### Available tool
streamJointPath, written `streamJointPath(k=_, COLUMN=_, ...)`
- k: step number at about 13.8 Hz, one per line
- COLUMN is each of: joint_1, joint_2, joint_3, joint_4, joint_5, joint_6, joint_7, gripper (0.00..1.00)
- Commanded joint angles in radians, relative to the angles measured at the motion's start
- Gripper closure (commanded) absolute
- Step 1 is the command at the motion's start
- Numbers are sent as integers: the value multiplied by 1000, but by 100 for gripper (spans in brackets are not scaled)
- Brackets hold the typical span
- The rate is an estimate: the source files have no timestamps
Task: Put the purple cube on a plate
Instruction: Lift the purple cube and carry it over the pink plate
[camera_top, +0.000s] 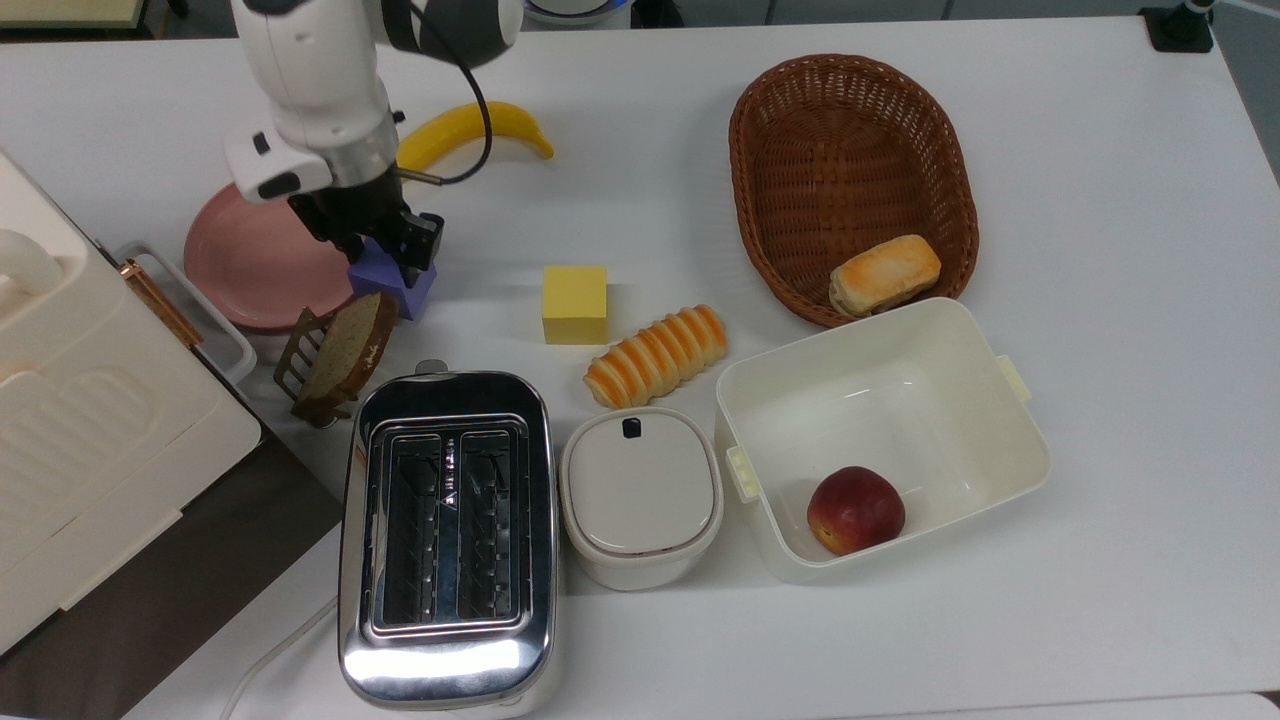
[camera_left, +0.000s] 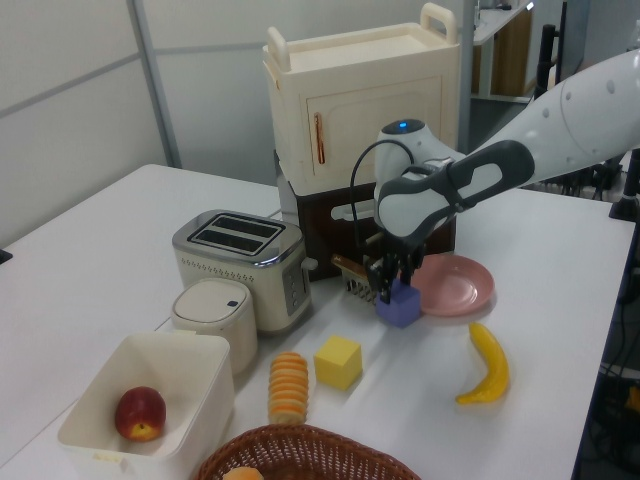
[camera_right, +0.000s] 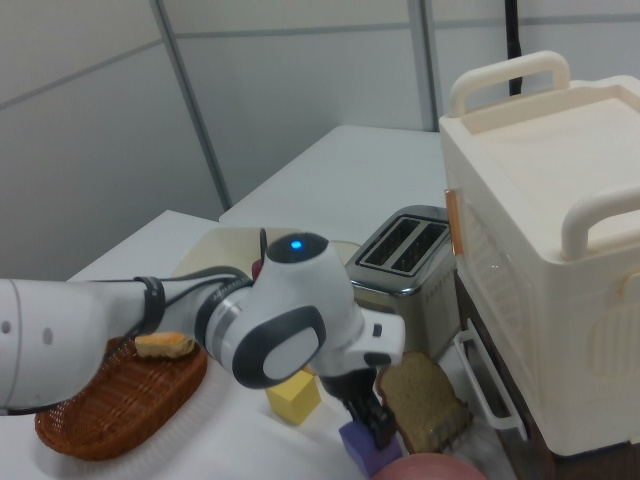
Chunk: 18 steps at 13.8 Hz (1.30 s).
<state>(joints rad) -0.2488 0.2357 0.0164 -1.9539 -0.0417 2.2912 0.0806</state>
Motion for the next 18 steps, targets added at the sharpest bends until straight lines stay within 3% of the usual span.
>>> streamJointPath(k=1, joint_1=-7, joint_2=-90, joint_3=-3, joint_4=-8, joint_5=11, joint_6=-25, joint_7=15, gripper=65)
streamJointPath(k=7, joint_1=-93, joint_2=-168, joint_3=-7, joint_4=6, joint_5=-3, joint_6=-117, joint_7=4, gripper=65)
streamJointPath(k=13, joint_1=-106, joint_2=-125, joint_3=-68, joint_4=1, joint_5=-6, joint_6=-108, joint_7=-22, gripper=64)
streamJointPath(k=18, joint_1=-107, joint_2=-73, joint_3=-85, joint_4=4, joint_5=-10, joint_6=-87, joint_7=-31, gripper=64)
